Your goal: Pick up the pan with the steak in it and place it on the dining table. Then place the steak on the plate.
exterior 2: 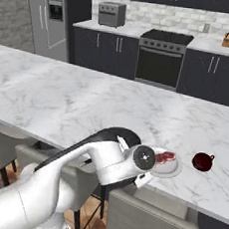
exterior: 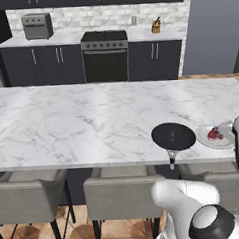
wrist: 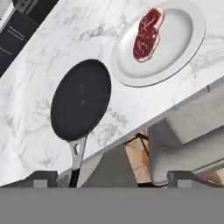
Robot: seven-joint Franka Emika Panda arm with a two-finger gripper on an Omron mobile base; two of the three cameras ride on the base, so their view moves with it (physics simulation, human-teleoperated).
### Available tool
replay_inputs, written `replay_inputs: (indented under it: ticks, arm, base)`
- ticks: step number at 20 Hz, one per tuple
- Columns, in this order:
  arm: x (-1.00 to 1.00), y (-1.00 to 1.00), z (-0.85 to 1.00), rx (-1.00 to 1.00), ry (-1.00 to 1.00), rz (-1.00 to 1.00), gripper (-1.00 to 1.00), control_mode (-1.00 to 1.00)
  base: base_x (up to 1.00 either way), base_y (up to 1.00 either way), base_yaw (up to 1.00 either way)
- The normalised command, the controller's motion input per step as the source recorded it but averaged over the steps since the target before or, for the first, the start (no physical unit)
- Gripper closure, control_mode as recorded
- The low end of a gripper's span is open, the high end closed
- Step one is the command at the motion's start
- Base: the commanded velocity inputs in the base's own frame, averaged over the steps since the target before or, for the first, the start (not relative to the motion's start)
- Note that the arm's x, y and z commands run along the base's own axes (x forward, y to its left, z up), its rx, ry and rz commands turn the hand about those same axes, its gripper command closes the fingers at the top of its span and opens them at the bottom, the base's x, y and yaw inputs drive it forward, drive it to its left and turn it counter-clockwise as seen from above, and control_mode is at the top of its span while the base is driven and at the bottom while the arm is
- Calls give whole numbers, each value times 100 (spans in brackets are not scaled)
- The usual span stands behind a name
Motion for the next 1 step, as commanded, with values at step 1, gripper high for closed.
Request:
replay_inputs:
  ticks: [1]
  arm:
    - [-77, 25, 51, 0, -28, 0, -100, -100]
  base:
    - [0, 0, 0]
